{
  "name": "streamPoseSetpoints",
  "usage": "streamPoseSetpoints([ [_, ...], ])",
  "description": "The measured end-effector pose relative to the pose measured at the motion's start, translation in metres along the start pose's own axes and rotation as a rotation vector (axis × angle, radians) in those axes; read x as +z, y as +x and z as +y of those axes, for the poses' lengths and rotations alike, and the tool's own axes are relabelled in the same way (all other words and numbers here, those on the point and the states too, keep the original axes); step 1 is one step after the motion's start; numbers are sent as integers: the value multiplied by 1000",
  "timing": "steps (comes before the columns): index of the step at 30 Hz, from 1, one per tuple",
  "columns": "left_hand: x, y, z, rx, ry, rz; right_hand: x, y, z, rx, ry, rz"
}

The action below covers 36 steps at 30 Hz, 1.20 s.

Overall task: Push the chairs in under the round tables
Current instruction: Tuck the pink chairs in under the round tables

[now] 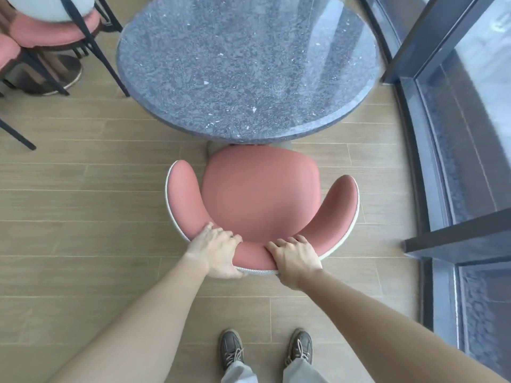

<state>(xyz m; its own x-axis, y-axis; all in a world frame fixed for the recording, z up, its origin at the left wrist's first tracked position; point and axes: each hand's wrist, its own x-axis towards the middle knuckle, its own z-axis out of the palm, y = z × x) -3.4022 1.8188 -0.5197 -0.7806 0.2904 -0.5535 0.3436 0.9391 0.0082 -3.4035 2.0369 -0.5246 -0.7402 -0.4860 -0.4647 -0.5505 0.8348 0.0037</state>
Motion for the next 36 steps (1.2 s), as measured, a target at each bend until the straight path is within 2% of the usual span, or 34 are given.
streamPoseSetpoints([
  [3, 7, -13, 4, -22, -21, 43, 2, -9, -4, -21, 29, 16],
  [12, 90, -117, 40, -23, -80, -77, 55, -93, -68, -166, 95, -39],
  [17, 93, -133, 47, -87, -149, -55, 58, -99, -71, -198, 110, -32],
  [24, 83, -111, 35, -69, -141, -46, 50, -78, -56, -203, 80, 13],
  [31, 40, -51, -20, -102, -127, 75, 3, 2, -35, -100, 31, 126],
  [36, 28, -31, -57, -35, -77, 84, -12, 34, -37, -79, 29, 106],
])
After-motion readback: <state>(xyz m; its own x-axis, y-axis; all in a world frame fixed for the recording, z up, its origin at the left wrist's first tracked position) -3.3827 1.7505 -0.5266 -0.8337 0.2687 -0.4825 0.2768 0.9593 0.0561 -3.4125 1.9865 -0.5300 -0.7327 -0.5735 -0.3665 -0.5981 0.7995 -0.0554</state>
